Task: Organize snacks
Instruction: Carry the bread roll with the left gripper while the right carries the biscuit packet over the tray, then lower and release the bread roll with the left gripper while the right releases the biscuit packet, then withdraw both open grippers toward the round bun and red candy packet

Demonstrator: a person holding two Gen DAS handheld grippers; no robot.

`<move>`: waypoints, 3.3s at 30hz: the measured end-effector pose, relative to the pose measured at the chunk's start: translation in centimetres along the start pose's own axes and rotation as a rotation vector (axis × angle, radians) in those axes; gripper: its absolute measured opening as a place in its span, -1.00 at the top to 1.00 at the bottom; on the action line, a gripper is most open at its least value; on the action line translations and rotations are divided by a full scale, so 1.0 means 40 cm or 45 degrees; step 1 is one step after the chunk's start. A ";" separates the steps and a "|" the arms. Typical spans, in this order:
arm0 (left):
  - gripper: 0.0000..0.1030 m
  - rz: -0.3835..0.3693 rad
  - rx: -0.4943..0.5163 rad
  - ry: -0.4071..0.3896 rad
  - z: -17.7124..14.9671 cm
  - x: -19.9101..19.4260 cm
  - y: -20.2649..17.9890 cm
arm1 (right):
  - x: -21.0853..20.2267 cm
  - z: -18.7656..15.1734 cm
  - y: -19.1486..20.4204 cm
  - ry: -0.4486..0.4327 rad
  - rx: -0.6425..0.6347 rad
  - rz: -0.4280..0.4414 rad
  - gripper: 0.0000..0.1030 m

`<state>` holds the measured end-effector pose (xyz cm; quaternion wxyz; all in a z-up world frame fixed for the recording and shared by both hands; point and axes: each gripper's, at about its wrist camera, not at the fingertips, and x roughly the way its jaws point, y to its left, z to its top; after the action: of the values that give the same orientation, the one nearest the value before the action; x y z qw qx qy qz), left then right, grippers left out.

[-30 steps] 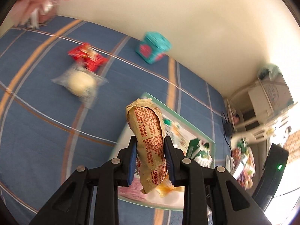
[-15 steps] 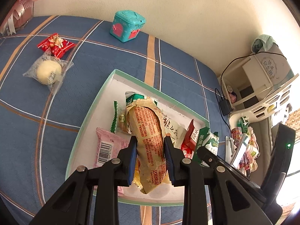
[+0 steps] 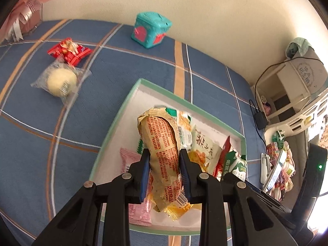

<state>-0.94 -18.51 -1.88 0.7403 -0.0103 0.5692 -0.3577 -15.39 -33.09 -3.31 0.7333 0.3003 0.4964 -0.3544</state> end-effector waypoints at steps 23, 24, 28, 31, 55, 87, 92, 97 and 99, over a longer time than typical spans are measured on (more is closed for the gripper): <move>0.28 0.030 0.039 0.053 -0.020 0.007 -0.039 | -0.013 0.007 0.000 0.006 0.012 -0.066 0.17; 0.23 0.037 0.043 0.047 -0.017 0.000 -0.037 | -0.019 0.008 0.005 -0.002 0.007 -0.063 0.17; 0.09 0.103 0.072 0.004 -0.002 -0.032 -0.024 | -0.042 0.008 0.032 -0.031 -0.024 -0.048 0.17; -0.02 0.163 0.100 -0.026 0.008 -0.051 -0.016 | -0.054 0.006 0.061 -0.049 -0.063 -0.042 0.17; -0.73 0.356 0.123 -0.139 0.052 -0.104 0.076 | -0.053 -0.013 0.156 -0.077 -0.170 -0.031 -0.67; -0.93 0.411 -0.227 -0.271 0.132 -0.184 0.397 | -0.035 -0.041 0.421 -0.153 -0.385 0.099 -1.00; -0.93 0.436 -0.267 -0.214 0.150 -0.159 0.435 | -0.038 -0.028 0.478 -0.192 -0.437 0.133 -1.00; -0.93 0.413 -0.201 -0.186 0.197 -0.123 0.448 | -0.004 0.021 0.515 -0.154 -0.445 0.205 -1.00; -0.93 0.419 -0.142 -0.153 0.224 -0.099 0.449 | 0.018 0.058 0.524 -0.127 -0.439 0.215 -1.00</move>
<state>15.59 -6.50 -2.99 0.8197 0.0205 0.5370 -0.1983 3.15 -23.18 -1.37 0.8246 0.1929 0.4860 -0.2159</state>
